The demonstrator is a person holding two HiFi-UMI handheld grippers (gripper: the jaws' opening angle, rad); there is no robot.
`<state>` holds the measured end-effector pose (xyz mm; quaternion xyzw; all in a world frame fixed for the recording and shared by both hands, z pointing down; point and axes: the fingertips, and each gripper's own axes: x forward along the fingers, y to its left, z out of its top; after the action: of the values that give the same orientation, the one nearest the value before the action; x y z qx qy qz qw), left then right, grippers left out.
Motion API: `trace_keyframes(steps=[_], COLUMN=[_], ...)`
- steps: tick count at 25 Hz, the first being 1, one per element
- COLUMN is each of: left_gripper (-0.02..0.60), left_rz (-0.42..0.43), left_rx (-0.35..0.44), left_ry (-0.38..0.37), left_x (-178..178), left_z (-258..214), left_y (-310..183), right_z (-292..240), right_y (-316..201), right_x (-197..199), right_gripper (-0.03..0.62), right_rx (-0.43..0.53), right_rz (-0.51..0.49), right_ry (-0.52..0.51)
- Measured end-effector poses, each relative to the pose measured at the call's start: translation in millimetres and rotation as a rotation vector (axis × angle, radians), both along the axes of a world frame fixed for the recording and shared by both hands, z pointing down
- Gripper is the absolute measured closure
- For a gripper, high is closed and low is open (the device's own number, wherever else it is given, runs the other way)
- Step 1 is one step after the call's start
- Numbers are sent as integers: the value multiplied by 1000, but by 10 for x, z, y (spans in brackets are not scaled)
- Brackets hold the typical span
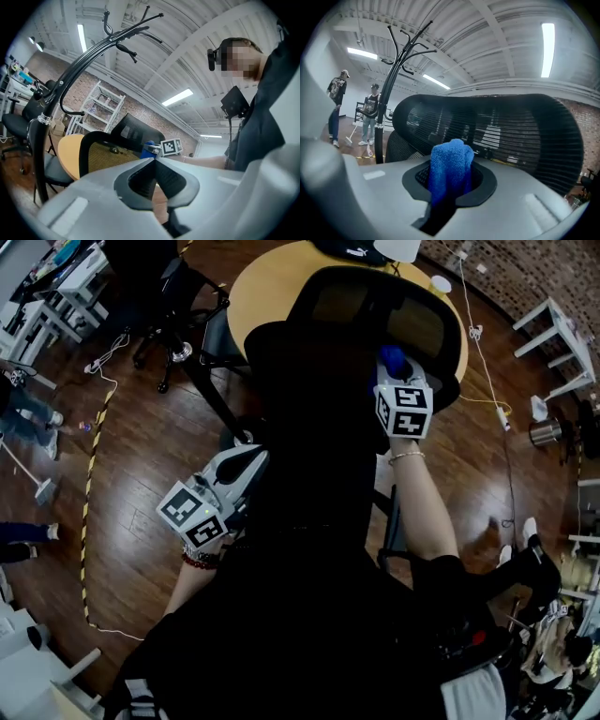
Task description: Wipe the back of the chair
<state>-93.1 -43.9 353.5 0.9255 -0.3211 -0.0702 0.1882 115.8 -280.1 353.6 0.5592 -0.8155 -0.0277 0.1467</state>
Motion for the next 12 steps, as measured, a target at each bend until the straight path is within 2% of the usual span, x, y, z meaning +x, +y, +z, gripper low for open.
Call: trace_keyframes(steps=[4,7,10,12], left_gripper=[577,576,577,577], left_rz=[26,93,114,162], left_rx=[31,1,-35,-11], left_ry=[-33,1,12,18], left_x=[-353,-420,-456,-352], left_z=[122,293,384,263], left_y=[-123,-421,-408,-392], right_z=[52,76,292,260], right_y=[-192,-406,-414,-362], right_x=[-449,-575,-1046,-1295], right_gripper=[530,530,530,530], right_rx=[2,-21,-82,-101], right_rz=[26,92,34,-22], right_ry=[-2,11,6,11])
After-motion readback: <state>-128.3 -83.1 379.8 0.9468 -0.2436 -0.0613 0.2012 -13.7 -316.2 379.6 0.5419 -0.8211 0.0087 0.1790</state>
